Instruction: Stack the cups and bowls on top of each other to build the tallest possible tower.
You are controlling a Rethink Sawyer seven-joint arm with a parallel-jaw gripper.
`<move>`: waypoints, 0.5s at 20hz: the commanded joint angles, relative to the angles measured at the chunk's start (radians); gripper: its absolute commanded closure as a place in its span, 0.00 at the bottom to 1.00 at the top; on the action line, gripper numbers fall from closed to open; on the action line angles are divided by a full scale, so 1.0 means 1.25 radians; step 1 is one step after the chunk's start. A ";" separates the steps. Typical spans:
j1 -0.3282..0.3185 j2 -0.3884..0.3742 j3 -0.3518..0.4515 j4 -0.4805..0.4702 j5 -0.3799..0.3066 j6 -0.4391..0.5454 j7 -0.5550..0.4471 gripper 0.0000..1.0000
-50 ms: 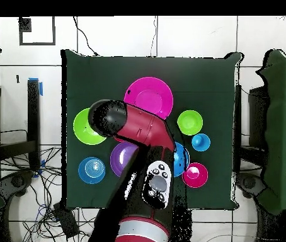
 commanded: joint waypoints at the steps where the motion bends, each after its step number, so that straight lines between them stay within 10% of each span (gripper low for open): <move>1: 0.030 0.077 0.043 0.006 -0.039 -0.081 0.132 0.00; 10: 0.058 0.096 0.019 0.007 -0.004 -0.106 0.172 0.00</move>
